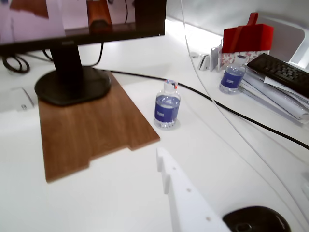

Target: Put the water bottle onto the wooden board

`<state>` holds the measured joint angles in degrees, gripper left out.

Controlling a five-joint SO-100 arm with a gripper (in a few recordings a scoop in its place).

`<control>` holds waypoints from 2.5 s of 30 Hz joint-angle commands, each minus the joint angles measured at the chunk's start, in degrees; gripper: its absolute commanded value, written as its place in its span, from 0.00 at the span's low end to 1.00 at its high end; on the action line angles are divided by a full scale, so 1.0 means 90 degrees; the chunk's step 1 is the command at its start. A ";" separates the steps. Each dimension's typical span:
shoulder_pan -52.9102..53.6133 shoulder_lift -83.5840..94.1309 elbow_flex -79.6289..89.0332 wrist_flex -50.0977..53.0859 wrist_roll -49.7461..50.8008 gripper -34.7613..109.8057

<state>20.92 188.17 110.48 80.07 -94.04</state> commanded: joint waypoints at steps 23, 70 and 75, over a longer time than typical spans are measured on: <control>0.0908 -0.4082 0.3516 -0.8389 0.1094 0.85; 0.1846 -1.3164 -0.0996 -1.3525 0.0010 0.85; 0.1768 -1.3555 -0.1572 -1.3496 0.0020 0.85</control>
<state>37.18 65.83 100.28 -40.08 -92.64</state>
